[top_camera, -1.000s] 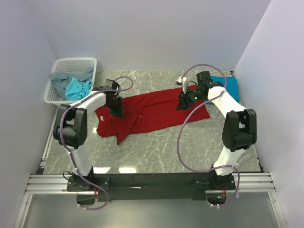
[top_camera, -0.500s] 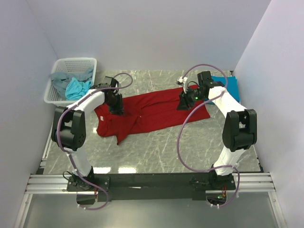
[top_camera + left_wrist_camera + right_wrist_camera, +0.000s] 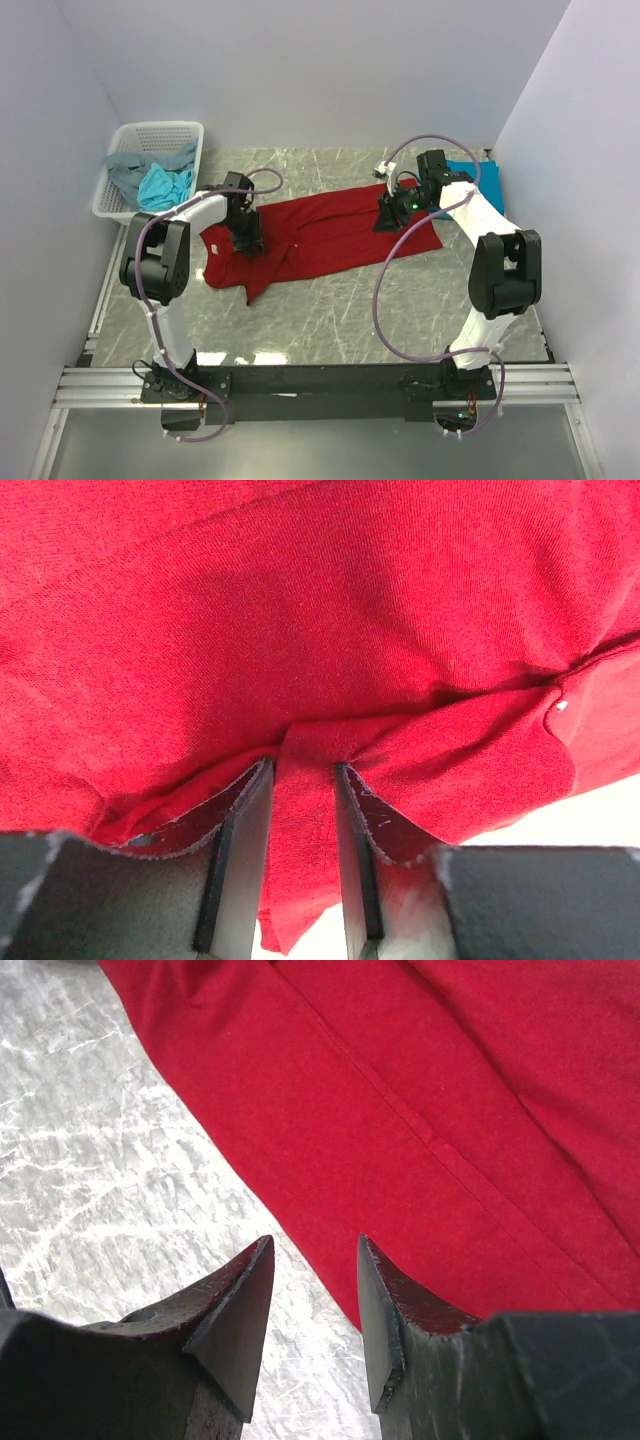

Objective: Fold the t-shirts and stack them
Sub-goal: Fold the tshirt

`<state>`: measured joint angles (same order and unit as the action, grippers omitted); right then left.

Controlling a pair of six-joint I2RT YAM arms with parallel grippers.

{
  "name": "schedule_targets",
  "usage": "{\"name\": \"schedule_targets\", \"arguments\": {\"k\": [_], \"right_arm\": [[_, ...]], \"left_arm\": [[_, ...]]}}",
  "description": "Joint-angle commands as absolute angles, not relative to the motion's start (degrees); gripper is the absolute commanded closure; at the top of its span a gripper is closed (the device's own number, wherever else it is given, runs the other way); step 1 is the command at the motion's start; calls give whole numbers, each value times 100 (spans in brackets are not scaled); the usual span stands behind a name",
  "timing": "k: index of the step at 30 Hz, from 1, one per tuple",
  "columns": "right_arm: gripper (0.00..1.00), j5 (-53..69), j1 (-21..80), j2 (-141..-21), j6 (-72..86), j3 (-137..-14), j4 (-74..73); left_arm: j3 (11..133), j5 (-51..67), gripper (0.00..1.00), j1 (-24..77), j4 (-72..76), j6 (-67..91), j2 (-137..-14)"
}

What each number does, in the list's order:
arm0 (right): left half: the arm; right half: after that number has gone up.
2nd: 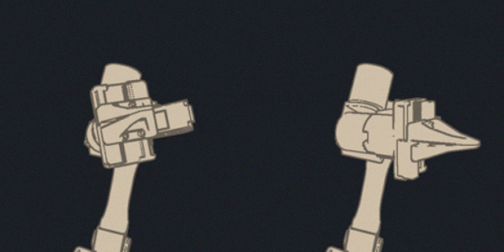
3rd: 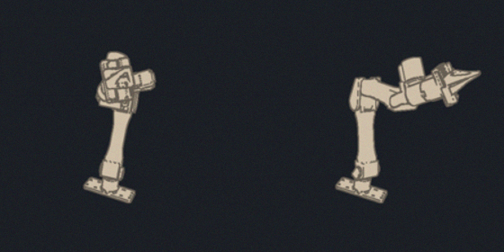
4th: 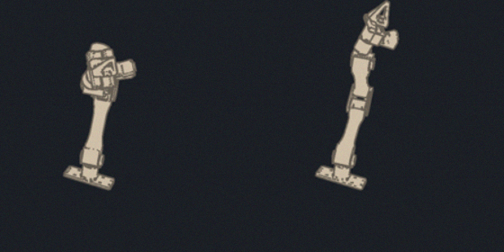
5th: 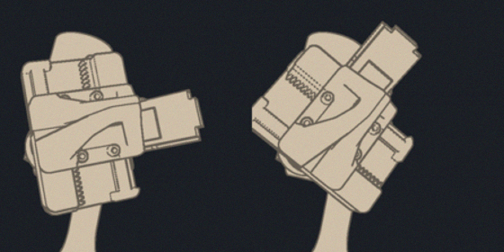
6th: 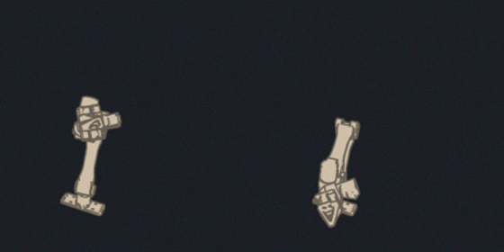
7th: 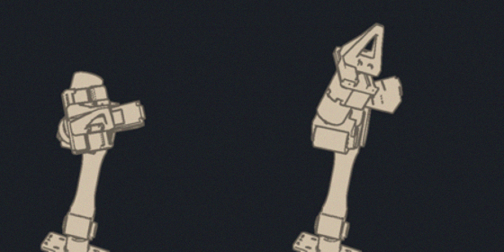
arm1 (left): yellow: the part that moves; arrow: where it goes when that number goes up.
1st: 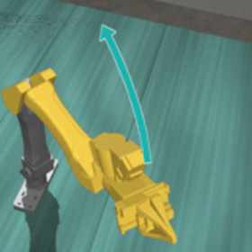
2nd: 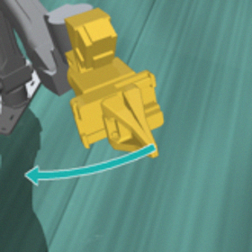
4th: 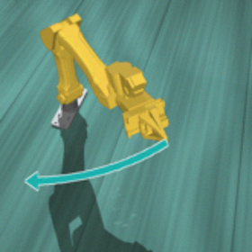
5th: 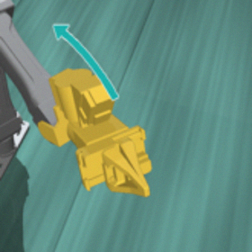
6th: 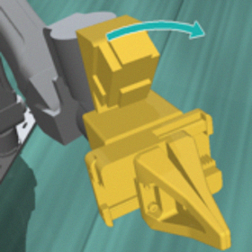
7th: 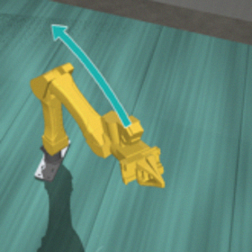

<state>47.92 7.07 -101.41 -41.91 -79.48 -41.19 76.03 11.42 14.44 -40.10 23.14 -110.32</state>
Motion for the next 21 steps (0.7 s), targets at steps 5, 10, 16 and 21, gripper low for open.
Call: {"name": "schedule_targets", "arguments": {"k": [5, 10, 16, 21], "right_arm": [[54, 4957, 624, -10099, -4298, -8139, -4175], [54, 4983, 615, -10090, -4298, -8139, -4184], [54, 5010, 580, -10099, -4315, -8147, -4210], [53, 5019, 589, -10116, -4342, -8156, -4245]], "left_arm": [[7488, 1353, 67, 1433, -3902, 2171, -11022], [7549, 1389, 86, 1433, -3911, 2171, -10952], [7883, 1240, 98, 1433, -4069, 2153, -10539], [8217, 1178, 95, 1433, -4324, 2074, -10389]]}}
